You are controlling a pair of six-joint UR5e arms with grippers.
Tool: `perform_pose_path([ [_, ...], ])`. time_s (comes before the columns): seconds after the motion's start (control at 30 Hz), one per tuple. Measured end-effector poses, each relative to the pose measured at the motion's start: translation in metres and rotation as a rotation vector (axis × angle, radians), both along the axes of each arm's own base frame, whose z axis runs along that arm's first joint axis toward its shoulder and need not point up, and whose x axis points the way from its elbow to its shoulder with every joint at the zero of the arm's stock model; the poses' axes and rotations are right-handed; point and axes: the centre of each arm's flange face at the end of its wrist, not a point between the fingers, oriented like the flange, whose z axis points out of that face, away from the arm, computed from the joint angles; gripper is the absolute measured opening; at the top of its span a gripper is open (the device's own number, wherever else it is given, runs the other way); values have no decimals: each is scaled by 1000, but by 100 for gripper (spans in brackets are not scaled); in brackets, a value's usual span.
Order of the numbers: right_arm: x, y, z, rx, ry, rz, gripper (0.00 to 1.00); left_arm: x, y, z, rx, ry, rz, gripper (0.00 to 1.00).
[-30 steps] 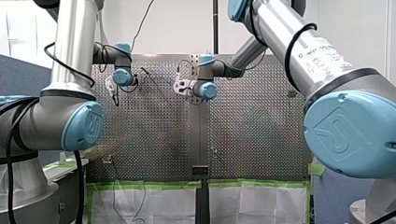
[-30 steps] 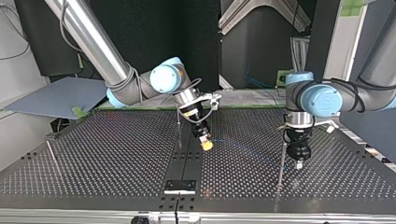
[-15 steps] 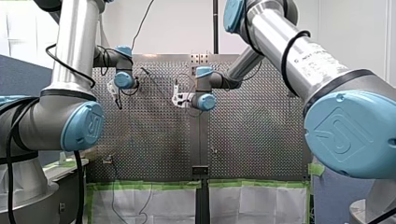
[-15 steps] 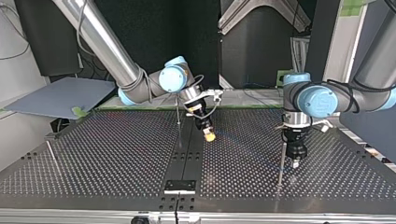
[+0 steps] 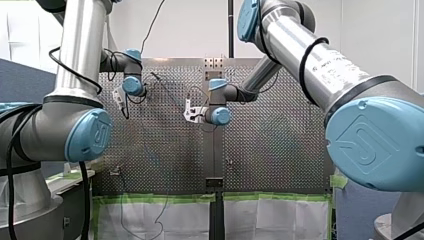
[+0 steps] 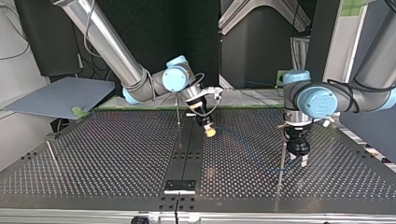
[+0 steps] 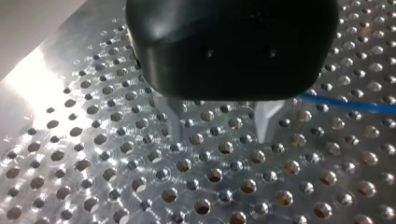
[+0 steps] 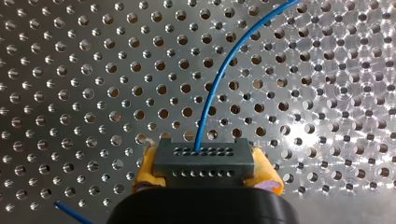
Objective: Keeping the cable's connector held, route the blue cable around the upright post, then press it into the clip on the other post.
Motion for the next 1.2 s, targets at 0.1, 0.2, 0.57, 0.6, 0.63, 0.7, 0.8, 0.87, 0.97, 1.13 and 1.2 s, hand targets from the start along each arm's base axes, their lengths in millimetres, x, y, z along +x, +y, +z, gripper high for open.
perform_pose_path([
  [0.1, 0, 0, -2, 3, 2, 0, 0, 0, 0, 0, -1, 4, 1, 99],
  [0.2, -1, 1, -4, 6, 6, 0, 0, -1, 0, -2, -5, 10, 0, 99],
  [0.57, -8, 9, -30, 40, 64, -9, 0, 9, -5, -40, -37, 83, -54, 99],
  [0.6, -10, 10, -36, 46, 71, -13, 0, 10, -5, -41, -38, 84, -55, 99],
  [0.63, -11, 11, -40, 51, 77, -15, 0, 10, -5, -41, -39, 85, -56, 99],
  [0.7, -12, 12, -52, 63, 91, -18, 0, 10, -5, -42, -43, 86, -57, 99],
  [0.8, -12, 15, -67, 74, 114, -18, 0, 10, -5, -42, -47, 86, -59, 99],
  [0.87, -13, 19, -82, 80, 138, -22, 0, 10, -5, -42, -49, 85, -61, 99],
  [0.97, -15, 25, -108, 95, 174, -36, 0, 10, -6, -42, -51, 85, -64, 99],
  [1.13, -23, 34, -149, 127, 220, -68, 0, 10, -7, -43, -53, 85, -66, 99],
  [1.2, -27, 37, -165, 140, 237, -85, 0, 10, -7, -43, -55, 85, -67, 99],
])
